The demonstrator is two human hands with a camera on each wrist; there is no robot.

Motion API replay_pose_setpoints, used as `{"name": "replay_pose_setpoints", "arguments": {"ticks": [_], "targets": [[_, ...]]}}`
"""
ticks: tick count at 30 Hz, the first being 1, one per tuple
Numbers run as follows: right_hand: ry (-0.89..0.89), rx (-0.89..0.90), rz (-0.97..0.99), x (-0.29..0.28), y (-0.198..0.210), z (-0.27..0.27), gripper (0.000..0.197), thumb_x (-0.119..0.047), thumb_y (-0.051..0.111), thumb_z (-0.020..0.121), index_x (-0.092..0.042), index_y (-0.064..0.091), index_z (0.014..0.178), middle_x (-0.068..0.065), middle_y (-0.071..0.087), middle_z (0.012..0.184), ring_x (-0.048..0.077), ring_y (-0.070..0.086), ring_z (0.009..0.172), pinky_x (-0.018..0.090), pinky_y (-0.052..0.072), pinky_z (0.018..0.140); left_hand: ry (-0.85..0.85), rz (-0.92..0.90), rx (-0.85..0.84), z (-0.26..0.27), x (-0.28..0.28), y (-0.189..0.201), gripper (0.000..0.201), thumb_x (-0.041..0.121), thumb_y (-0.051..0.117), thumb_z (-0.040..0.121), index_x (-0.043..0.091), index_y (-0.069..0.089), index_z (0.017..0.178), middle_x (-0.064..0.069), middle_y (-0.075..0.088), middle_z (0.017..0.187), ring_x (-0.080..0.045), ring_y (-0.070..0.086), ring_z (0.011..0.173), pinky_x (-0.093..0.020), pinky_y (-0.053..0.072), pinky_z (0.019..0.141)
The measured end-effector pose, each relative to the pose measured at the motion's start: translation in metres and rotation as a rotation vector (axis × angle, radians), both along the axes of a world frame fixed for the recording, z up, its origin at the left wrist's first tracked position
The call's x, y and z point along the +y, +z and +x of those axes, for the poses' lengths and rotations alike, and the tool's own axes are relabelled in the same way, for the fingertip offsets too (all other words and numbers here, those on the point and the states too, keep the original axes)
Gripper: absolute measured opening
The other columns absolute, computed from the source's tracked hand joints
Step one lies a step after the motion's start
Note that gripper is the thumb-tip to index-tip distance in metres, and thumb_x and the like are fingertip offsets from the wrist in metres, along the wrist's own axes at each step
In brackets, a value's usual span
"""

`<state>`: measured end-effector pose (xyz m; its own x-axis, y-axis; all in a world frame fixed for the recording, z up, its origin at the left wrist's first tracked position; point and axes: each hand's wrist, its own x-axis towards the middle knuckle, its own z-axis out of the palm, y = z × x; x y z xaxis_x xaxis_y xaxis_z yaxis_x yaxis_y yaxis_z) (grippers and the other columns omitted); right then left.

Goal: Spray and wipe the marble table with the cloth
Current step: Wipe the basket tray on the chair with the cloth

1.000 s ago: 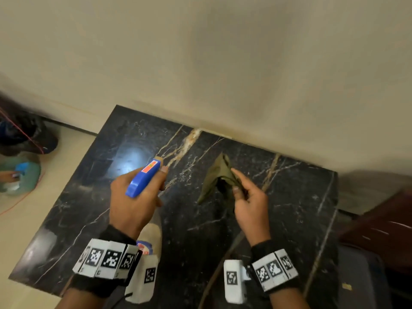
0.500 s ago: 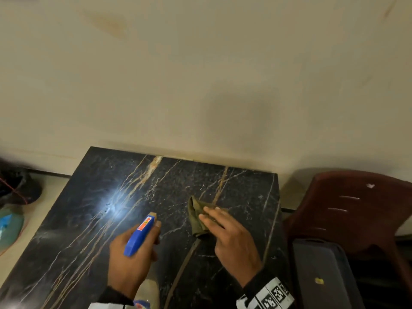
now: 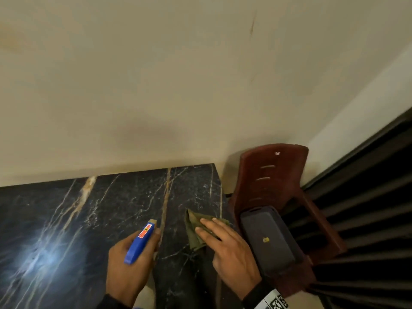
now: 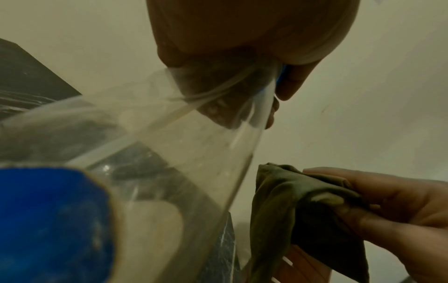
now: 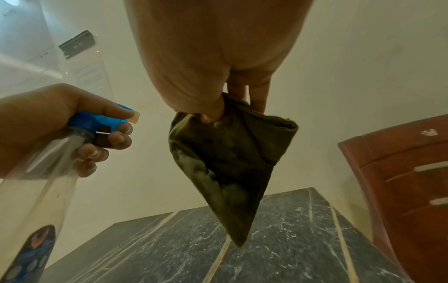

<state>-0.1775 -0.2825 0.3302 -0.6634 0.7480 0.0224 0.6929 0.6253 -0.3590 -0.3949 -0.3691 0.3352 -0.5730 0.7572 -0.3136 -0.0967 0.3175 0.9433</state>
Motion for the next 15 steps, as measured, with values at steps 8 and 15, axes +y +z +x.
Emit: {"name": "replay_pose_setpoints", "arguments": {"ticks": [8,15], "targets": [[-0.261,0.024,0.000,-0.047,0.005,0.047,0.078,-0.001,0.050,0.071,-0.038,0.056,0.139,-0.015,0.049,0.151,0.014,0.045,0.141,0.034,0.040,0.114,-0.188,0.010,-0.087,0.036,0.021,0.007,0.015,0.022,0.073,0.093,0.007,0.075,0.090,-0.016,0.074,0.077,-0.038,0.071,0.075,-0.041,0.055,0.062],[-0.382,0.038,0.019,-0.062,0.007,0.078,0.075,0.000,0.045,0.075,-0.033,0.055,0.142,-0.014,0.043,0.155,0.013,0.040,0.143,0.028,0.027,0.120,-0.337,0.144,-0.009,0.076,0.047,0.014,0.012,0.019,0.071,0.095,0.012,0.075,0.087,-0.014,0.071,0.073,-0.029,0.068,0.066,-0.035,0.056,0.055]]}}
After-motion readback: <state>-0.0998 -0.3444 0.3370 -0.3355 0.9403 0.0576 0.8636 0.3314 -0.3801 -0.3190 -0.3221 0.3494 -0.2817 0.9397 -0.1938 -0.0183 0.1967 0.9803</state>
